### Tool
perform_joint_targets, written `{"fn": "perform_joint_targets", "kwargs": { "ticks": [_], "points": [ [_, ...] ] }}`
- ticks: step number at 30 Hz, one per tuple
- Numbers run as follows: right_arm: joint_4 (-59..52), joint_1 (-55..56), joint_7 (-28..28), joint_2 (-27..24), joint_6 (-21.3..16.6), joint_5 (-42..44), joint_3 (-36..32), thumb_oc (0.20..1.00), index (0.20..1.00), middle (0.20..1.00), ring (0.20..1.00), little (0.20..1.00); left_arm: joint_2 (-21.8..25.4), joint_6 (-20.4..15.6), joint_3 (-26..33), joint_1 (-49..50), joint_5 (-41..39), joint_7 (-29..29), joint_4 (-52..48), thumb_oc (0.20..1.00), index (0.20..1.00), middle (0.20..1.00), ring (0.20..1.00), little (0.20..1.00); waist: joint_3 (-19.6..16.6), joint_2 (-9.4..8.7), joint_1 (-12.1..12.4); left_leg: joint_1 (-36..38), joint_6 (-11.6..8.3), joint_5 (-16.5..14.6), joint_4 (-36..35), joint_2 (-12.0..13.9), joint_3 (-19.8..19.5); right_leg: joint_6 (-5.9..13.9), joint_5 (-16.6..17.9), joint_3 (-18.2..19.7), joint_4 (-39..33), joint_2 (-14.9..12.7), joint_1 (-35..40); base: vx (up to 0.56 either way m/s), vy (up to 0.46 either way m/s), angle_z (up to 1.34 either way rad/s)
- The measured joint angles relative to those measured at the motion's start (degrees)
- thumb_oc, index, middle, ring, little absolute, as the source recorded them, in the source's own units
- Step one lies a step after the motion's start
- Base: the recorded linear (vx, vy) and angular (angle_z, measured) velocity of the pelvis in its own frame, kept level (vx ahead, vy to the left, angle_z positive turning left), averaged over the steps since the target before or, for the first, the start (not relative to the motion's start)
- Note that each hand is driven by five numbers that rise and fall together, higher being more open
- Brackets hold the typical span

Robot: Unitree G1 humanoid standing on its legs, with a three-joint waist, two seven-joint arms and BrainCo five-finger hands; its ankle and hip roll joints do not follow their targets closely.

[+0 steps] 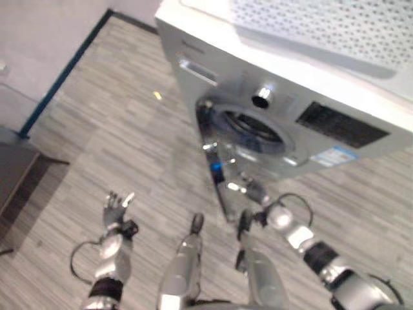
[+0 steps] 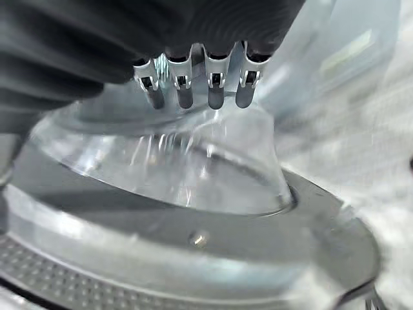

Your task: Grab the laundry basket,head to the washer,open it,put in the laundry and shut it.

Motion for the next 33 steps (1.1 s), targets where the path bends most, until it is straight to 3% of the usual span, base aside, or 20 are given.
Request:
{"fn": "perform_joint_targets", "kwargs": {
  "ticks": [5, 8, 12, 14, 17, 18, 19, 20, 22, 23, 25, 27, 29, 33],
  "points": [
    [4.61, -2.99, 3.09, 9.8, -1.97, 8.09, 3.26, 1.0, 1.0, 1.0, 1.0, 1.0, 4.04, -0.46, -0.14, 4.1, 1.7, -1.54, -13.77, 1.0, 1.0, 1.0, 1.0, 1.0, -2.1, -0.41, 3.1, 0.43, -0.15, 0.17, 0.25, 0.31, -0.56, -0.05, -0.19, -1.29, 0.01, -0.03, 1.12, 0.02, -0.048, 0.13],
    [10.55, -4.38, 4.17, 14.02, -2.46, 13.06, 4.0, 1.0, 1.0, 1.0, 1.0, 1.0, 4.97, -0.84, 0.26, 5.03, 1.69, -1.82, -18.37, 1.0, 1.0, 1.0, 1.0, 1.0, -3.02, 0.43, 5.25, 1.6, -0.17, 0.15, 0.21, 0.26, -1.43, -0.09, -0.96, -2.3, 0.48, -0.19, 2.6, 0.0, -0.037, 0.17],
    [11.45, -3.87, 4.78, 14.26, -2.58, 18.0, 3.66, 1.0, 1.0, 1.0, 1.0, 1.0, 7.4, -1.69, 1.33, 6.91, 1.6, -3.91, -21.45, 1.0, 1.0, 1.0, 1.0, 1.0, -4.16, 0.55, 6.41, 2.23, -0.17, 0.15, -0.07, 0.25, -1.73, -0.03, -1.55, -2.67, 1.01, -0.37, 3.04, 0.02, -0.013, 0.07],
    [8.93, -2.23, 6.19, 12.62, -2.59, 19.01, 2.42, 1.0, 1.0, 1.0, 1.0, 1.0, 12.02, -0.96, 1.02, 8.79, -1.24, -8.15, -23.98, 1.0, 1.0, 1.0, 1.0, 1.0, -4.39, 0.61, 6.41, 2.74, -0.15, 0.16, -0.11, 0.2, -1.57, -0.12, -1.51, -2.65, 1.15, -0.49, 3.27, 0.05, 0.013, 0.0],
    [8.43, 2.66, 8.81, 7.43, -2.92, 18.17, 0.07, 1.0, 1.0, 1.0, 1.0, 1.0, 23.09, 2.54, -0.48, 10.94, -9.0, -18.48, -28.98, 1.0, 1.0, 1.0, 1.0, 1.0, -4.97, 0.61, 5.89, 4.18, 0.05, -0.02, -0.21, 0.11, -1.45, 0.07, -2.0, -2.51, 1.47, -0.7, 4.32, 0.08, 0.008, 0.0],
    [8.07, 5.56, 9.79, 4.78, -2.96, 16.29, -1.51, 1.0, 1.0, 1.0, 1.0, 1.0, 31.29, 4.25, -1.44, 11.94, -11.66, -22.31, -32.5, 1.0, 1.0, 1.0, 1.0, 1.0, -5.08, 0.58, 5.66, 4.68, 0.09, -0.06, -0.09, 0.15, -1.37, 0.35, -2.46, -2.43, 1.81, -0.81, 4.69, 0.11, -0.002, 0.04],
    [7.58, 10.02, 11.11, 1.08, -3.15, 13.75, -2.98, 1.0, 1.0, 1.0, 1.0, 1.0, 46.93, 6.38, -3.06, 13.55, -14.54, -27.8, -38.41, 1.0, 1.0, 1.0, 1.0, 1.0, -5.52, 0.54, 5.71, 5.07, 0.27, -0.23, 0.04, 0.18, -1.35, 0.99, -3.45, -2.31, 3.5, -0.86, 4.88, 0.09, -0.008, 0.02],
    [7.95, 12.1, 11.23, -0.7, -2.98, 12.35, -3.42, 1.0, 1.0, 1.0, 1.0, 1.0, 51.31, 6.85, -2.5, 14.3, -15.63, -29.93, -40.08, 1.0, 1.0, 1.0, 1.0, 1.0, -5.99, 0.53, 5.67, 5.48, 0.25, -0.34, -0.09, 0.09, -1.34, 1.32, -3.91, -2.25, 4.02, -0.99, 5.05, 0.09, -0.008, -0.05],
    [8.49, 15.6, 12.39, -4.28, -2.58, 9.44, -3.25, 1.0, 1.0, 1.0, 1.0, 1.0, 53.66, 7.31, -0.44, 14.5, -18.44, -34.64, -40.63, 1.0, 1.0, 1.0, 1.0, 1.0, -7.41, 0.96, 4.36, 6.87, 0.52, -0.57, -0.5, -0.08, -0.84, 1.22, -4.01, -1.57, 3.87, -1.18, 5.91, 0.13, 0.008, -0.17],
    [10.46, 19.03, 13.89, -5.74, -3.31, 7.0, -3.54, 1.0, 1.0, 1.0, 1.0, 1.0, 55.24, 9.08, -3.08, 13.11, -20.78, -38.76, -39.3, 1.0, 1.0, 1.0, 1.0, 1.0, -8.68, 0.83, 1.91, 8.97, 0.64, -0.81, -1.02, 0.19, 0.22, 1.2, -4.03, -0.96, 3.24, -0.95, 7.27, 0.16, 0.018, -0.26],
    [12.85, 20.6, 14.94, -5.31, -2.99, 4.93, -3.84, 1.0, 1.0, 1.0, 1.0, 1.0, 60.94, 12.67, -9.35, 13.48, -22.01, -42.7, -39.04, 1.0, 1.0, 1.0, 1.0, 1.0, -10.09, 0.15, 0.63, 10.28, 0.56, -1.54, -1.38, 0.78, 1.75, 1.25, -4.16, 0.12, 2.87, -0.28, 8.48, 0.09, 0.017, -0.39],
    [15.41, 23.06, 15.41, -5.52, -3.65, 3.02, -4.25, 1.0, 1.0, 1.0, 1.0, 1.0, 61.05, 14.56, -13.99, 13.01, -22.07, -45.07, -37.28, 1.0, 1.0, 1.0, 1.0, 1.0, -11.28, -0.9, -2.25, 10.78, 0.43, -1.89, -1.11, 1.25, 2.88, 1.0, -3.97, 1.2, 1.67, 0.42, 8.5, 0.14, 0.036, -0.26],
    [21.08, 22.78, 15.85, -3.59, -3.19, 2.98, -5.49, 1.0, 1.0, 1.0, 1.0, 1.0, 66.77, 16.64, -29.58, 6.13, -20.6, -46.73, -33.26, 1.0, 1.0, 1.0, 1.0, 1.0, -12.87, -1.48, -3.69, 11.07, 0.32, -1.77, -1.9, 2.27, 4.36, 1.08, -3.8, 1.44, 1.44, 1.07, 8.85, 0.1, 0.041, -0.2],
    [21.43, 24.41, 16.08, -3.97, -3.14, 3.14, -5.64, 1.0, 1.0, 1.0, 1.0, 1.0, 64.07, 17.52, -42.08, -1.31, -14.26, -47.6, -25.08, 1.0, 1.0, 1.0, 1.0, 1.0, -14.54, -2.3, -6.46, 12.24, 0.15, -1.63, -2.71, 2.8, 7.35, 0.65, -3.1, 3.8, 0.68, 1.74, 8.64, 0.06, 0.028, -0.27]
  ]
}}
